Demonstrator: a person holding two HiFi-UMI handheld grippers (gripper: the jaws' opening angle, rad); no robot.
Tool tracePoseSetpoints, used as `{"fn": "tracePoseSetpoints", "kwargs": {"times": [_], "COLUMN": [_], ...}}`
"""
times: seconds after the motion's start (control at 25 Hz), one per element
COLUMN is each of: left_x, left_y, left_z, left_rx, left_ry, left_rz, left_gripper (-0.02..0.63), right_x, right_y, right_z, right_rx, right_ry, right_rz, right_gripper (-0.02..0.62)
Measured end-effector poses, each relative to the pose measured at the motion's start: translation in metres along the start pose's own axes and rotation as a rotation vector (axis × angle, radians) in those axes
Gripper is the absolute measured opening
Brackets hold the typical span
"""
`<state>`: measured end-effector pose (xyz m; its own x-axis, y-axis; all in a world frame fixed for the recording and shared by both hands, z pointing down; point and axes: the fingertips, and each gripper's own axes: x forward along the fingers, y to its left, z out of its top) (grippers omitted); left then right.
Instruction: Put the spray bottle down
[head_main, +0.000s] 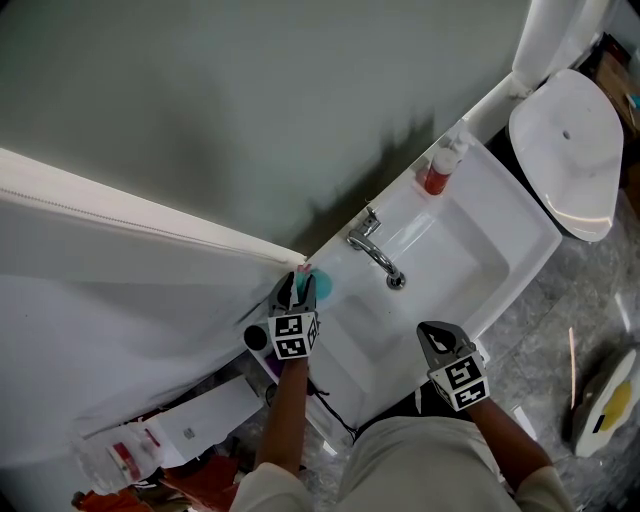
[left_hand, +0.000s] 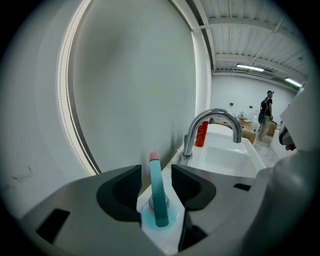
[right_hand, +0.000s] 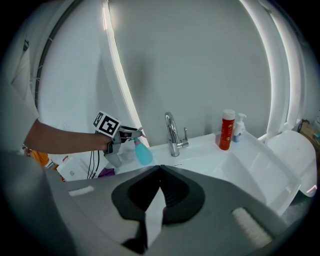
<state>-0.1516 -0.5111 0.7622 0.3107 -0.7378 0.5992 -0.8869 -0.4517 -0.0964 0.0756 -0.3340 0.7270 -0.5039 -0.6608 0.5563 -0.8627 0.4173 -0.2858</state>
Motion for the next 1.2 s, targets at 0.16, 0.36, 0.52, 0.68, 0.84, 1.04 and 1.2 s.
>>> {"fn": "tracePoseSetpoints", "kwargs": {"times": [0.16,0.36,0.52,0.68,0.84,1.04,1.2], "left_x": [-0.008,-0.031,-0.059,-0.092,-0.123,-0.163,-0.197], "left_y": [0.0,-0.006,-0.012,-0.022,-0.032,-0.038,-0.044], "left_z": [0.005,0.01,0.017,0.024,0.033,0.035,0.027], "left_rx": [0.003,0.025,0.03,0.032,0.032,0.001,-0.031], "left_ry": [0.0,0.009,-0.002,-0.02,-0.038,-0.06,-0.07], "left_rz": [0.02,0.035,0.057,0.075,0.089,0.125,0.158], "left_gripper": [0.215,0.218,0.218,0.218,0.213,0.159,0.128], "right_x": [-0.007,-0.018,-0.027,-0.037,-0.045,-0.051,-0.051], "right_y": [-0.004,-0.005,-0.002,0.003,0.005,0.012,0.018], "right_z": [0.002,0.006,0.012,0.018,0.027,0.033,0.035], "right_rx": [-0.004,-0.014,-0.028,-0.045,-0.063,-0.1,-0.13], "right_ry": [-0.012,-0.026,-0.046,-0.068,-0.085,-0.096,-0.091], "right_rz": [-0.002,0.012,0.035,0.062,0.091,0.132,0.17], "right_gripper": [0.01,0.011,0.011,0.011,0.011,0.011,0.011]}}
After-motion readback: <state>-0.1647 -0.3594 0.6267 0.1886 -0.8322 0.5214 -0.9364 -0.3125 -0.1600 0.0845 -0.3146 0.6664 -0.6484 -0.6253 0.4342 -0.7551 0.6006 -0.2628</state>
